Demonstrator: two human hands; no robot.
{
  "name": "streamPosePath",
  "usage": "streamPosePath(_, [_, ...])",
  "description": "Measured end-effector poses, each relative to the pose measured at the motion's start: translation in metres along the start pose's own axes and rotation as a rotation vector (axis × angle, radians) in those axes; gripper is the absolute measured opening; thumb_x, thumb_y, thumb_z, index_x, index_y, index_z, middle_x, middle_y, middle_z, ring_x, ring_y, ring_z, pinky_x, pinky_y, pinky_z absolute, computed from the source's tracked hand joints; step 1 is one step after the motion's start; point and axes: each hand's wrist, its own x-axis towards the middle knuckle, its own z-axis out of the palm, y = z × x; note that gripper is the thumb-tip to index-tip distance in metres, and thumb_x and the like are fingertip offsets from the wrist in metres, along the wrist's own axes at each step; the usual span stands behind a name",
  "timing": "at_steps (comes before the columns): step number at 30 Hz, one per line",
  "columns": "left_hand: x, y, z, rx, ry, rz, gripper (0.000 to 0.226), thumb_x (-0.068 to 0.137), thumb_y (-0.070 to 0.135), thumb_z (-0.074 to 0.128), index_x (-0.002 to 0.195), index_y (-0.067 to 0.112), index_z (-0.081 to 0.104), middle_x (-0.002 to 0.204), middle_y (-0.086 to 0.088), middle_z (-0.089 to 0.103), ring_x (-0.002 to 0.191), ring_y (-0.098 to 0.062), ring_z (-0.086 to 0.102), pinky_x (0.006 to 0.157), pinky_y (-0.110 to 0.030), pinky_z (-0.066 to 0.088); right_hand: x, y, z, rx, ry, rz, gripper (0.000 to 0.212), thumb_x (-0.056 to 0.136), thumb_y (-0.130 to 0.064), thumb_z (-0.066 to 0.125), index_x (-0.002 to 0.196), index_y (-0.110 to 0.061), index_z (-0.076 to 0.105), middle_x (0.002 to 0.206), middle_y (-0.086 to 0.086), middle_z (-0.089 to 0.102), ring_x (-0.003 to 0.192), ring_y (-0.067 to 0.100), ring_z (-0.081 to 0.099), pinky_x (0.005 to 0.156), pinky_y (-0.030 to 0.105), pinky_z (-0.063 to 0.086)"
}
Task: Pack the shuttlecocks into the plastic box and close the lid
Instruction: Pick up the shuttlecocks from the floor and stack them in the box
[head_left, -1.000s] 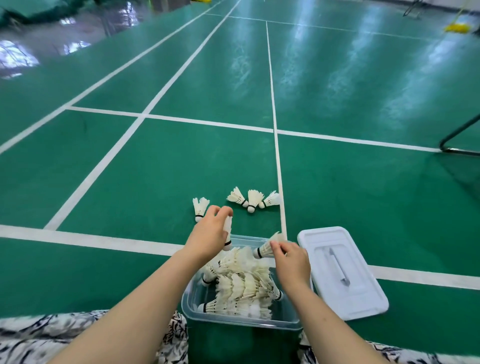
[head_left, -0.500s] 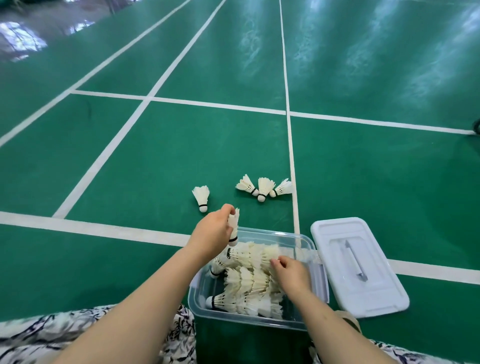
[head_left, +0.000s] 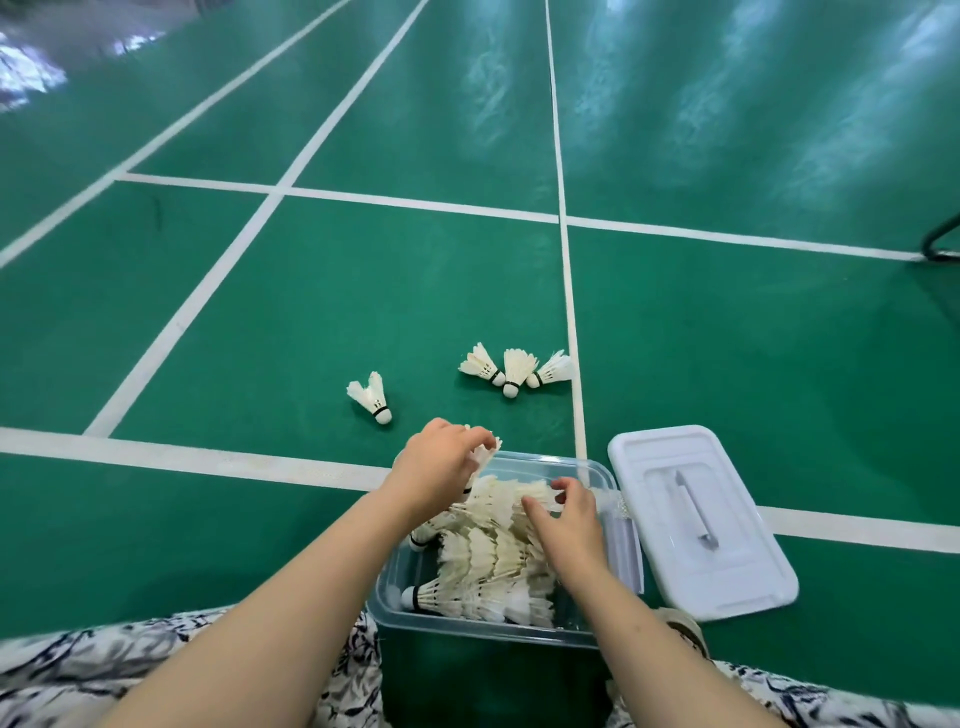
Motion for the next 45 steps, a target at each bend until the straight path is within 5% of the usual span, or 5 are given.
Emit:
streamPosePath(13, [-0.020,0.029,-0.019,0.077,-0.150,0.115,0.031,0.093,0.017,0.046,0.117,0.028,0.061,0.104,-0.008,0.064,0.112,-0.023,0.046,0.081,-0.033,0.038,-0.027,-0.044,-0.019,-0.123,0.097,-0.464,0.018,0.084,-0.030,0.063,0.097,-0.019,0.070,0.128,-0.005,0.050,0.125,0.014,0.034,0.104,0.029,0.027])
streamPosePath(20, [-0.028,0.027,-0.023,0.059,-0.193,0.137,0.033,0.090,0.013,0.048,0.116,0.025,0.063,0.106,-0.005,0.066,0.108,-0.019,0.047,0.077,-0.026,0.035,-0.032,-0.043,-0.024,-0.074,-0.017,-0.427,0.023,0.082,-0.038,0.068,0.086,-0.016,0.073,0.078,-0.018,0.054,0.097,0.009,0.042,0.081,0.025,0.033])
streamPosePath(35, [-0.023,0.004,-0.032,-0.144,-0.093,0.003,0.051,0.087,0.017,0.056,0.135,0.027,0.039,0.126,0.002,0.059,0.106,-0.020,0.055,0.090,-0.033,0.044,-0.044,-0.026,0.008,-0.054,-0.555,-0.087,0.026,0.076,-0.016,0.073,0.052,-0.020,0.062,0.044,-0.009,0.057,0.050,0.006,0.049,0.057,0.017,0.043])
streamPosePath(40, [-0.023,-0.003,-0.027,-0.136,-0.093,-0.039,0.046,0.091,0.019,0.052,0.135,0.025,0.040,0.121,0.001,0.062,0.110,-0.020,0.055,0.091,-0.032,0.043,-0.046,-0.016,0.031,-0.287,-0.640,-0.106,0.025,0.083,-0.019,0.065,0.060,-0.026,0.058,0.064,-0.012,0.052,0.070,0.007,0.049,0.056,0.010,0.036])
streamPosePath(45, [-0.025,-0.011,-0.018,-0.097,-0.143,-0.066,0.041,0.091,0.023,0.051,0.132,0.025,0.042,0.118,0.002,0.064,0.107,-0.020,0.055,0.089,-0.034,0.045,-0.041,-0.017,0.045,-0.453,-0.772,-0.030,0.023,0.088,-0.023,0.051,0.095,-0.015,0.071,0.104,0.002,0.068,0.103,0.018,0.057,0.094,0.027,0.042])
